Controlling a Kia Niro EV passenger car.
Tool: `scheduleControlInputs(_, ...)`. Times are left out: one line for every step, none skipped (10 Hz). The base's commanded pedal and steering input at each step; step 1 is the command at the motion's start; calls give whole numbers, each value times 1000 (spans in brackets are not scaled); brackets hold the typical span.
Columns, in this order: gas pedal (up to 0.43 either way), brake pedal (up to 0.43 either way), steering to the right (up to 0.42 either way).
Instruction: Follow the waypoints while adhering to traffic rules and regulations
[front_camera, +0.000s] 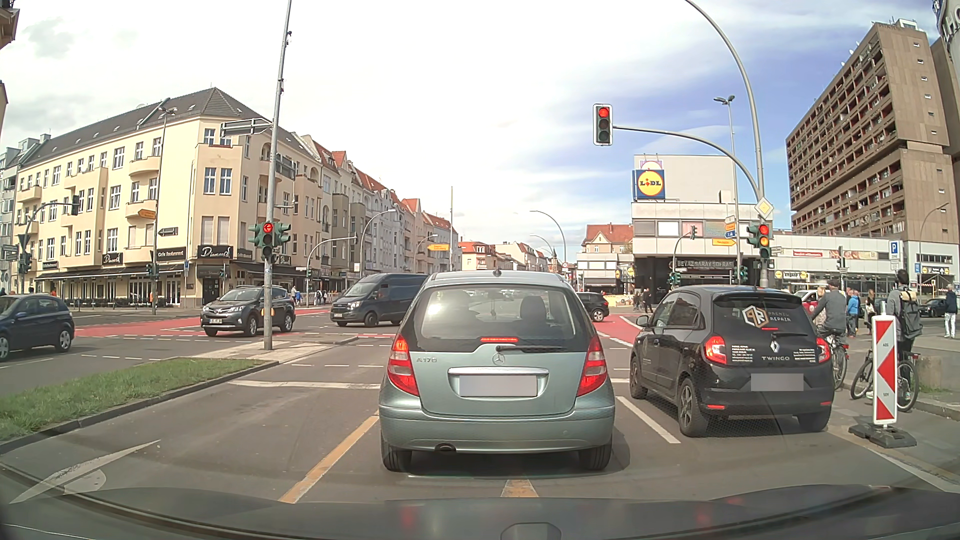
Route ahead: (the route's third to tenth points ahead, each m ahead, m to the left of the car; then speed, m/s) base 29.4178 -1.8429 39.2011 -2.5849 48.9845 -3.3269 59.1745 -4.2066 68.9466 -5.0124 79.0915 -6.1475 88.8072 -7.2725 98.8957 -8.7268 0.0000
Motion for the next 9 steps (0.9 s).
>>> scheduleControlInputs(0,396,-2)
scheduleControlInputs(0,396,-2)
scheduleControlInputs(0,396,-2)
scheduleControlInputs(0,396,-2)
scheduleControlInputs(0,396,-2)
scheduleControlInputs(0,396,-2)
scheduleControlInputs(0,396,-2)
scheduleControlInputs(0,396,-2)
scheduleControlInputs(0,396,-2)
